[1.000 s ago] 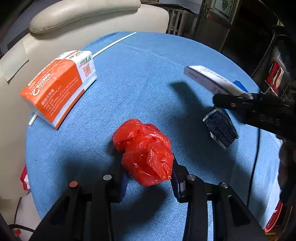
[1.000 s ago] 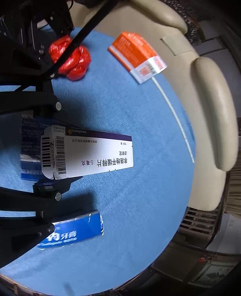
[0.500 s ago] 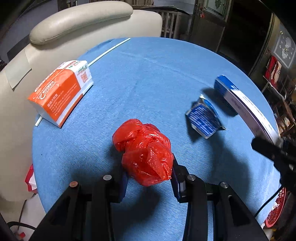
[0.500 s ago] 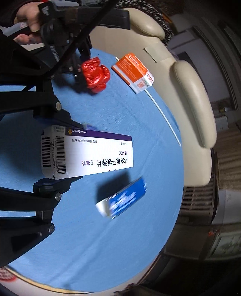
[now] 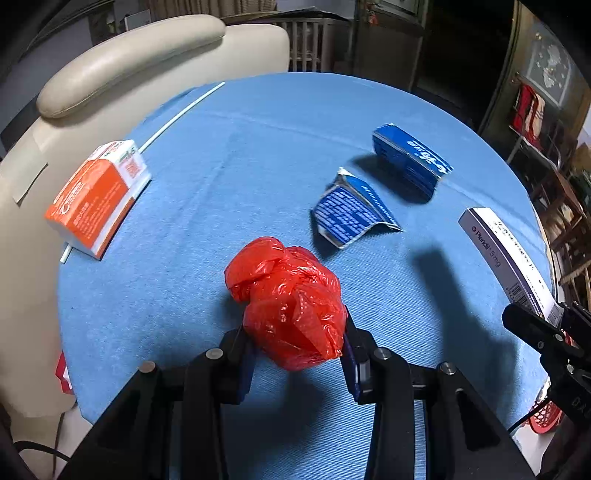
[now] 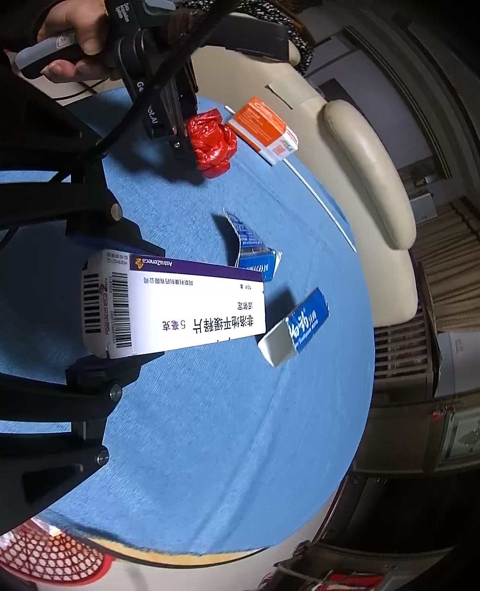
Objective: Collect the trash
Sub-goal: 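Lift the medicine box and red bag and carry them toward the wastebasket, then lower the medicine box into the wastebasket and open the right gripper, then open the left gripper over the wastebasket to drop the red bag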
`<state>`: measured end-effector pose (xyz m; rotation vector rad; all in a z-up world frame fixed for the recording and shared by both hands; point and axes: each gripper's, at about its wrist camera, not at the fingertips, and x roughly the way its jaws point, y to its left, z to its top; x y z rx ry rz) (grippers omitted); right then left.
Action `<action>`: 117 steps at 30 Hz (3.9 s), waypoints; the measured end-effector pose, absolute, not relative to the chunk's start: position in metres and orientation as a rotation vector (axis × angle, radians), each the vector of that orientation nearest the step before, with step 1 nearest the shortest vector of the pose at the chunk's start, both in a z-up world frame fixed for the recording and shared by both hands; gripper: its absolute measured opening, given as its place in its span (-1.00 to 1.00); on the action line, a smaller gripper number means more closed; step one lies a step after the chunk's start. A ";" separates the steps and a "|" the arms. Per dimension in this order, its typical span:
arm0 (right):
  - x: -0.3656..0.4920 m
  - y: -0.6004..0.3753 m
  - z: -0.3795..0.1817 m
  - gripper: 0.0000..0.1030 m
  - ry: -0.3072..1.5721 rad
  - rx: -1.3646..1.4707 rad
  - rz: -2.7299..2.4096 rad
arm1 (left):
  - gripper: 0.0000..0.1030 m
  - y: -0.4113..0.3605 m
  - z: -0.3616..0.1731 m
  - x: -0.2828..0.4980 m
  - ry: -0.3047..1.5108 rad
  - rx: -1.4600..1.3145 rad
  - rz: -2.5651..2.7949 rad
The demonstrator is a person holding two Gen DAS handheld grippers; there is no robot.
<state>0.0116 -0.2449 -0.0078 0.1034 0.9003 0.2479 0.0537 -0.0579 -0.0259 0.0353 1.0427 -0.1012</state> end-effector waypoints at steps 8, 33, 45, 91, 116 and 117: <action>0.005 -0.257 -0.013 -0.08 0.905 0.134 0.233 | -0.20 -0.073 -0.026 0.051 1.048 0.067 -0.120; -0.020 -0.310 -0.009 -0.08 0.861 0.249 0.146 | -0.20 -0.142 -0.016 0.042 1.038 0.166 -0.246; -0.059 -0.364 -0.007 -0.08 0.833 0.344 0.028 | -0.20 -0.218 -0.005 0.019 1.005 0.263 -0.409; -0.166 -0.530 -0.054 -0.08 0.904 0.533 -0.389 | -0.20 -0.390 -0.021 -0.048 1.038 0.444 -0.803; -0.195 -0.559 -0.039 0.27 0.807 0.626 -0.526 | 0.22 -0.419 -0.035 -0.057 1.094 0.448 -0.910; -0.198 -0.561 -0.035 0.27 0.791 0.629 -0.537 | 0.42 -0.420 -0.035 -0.057 1.098 0.447 -0.914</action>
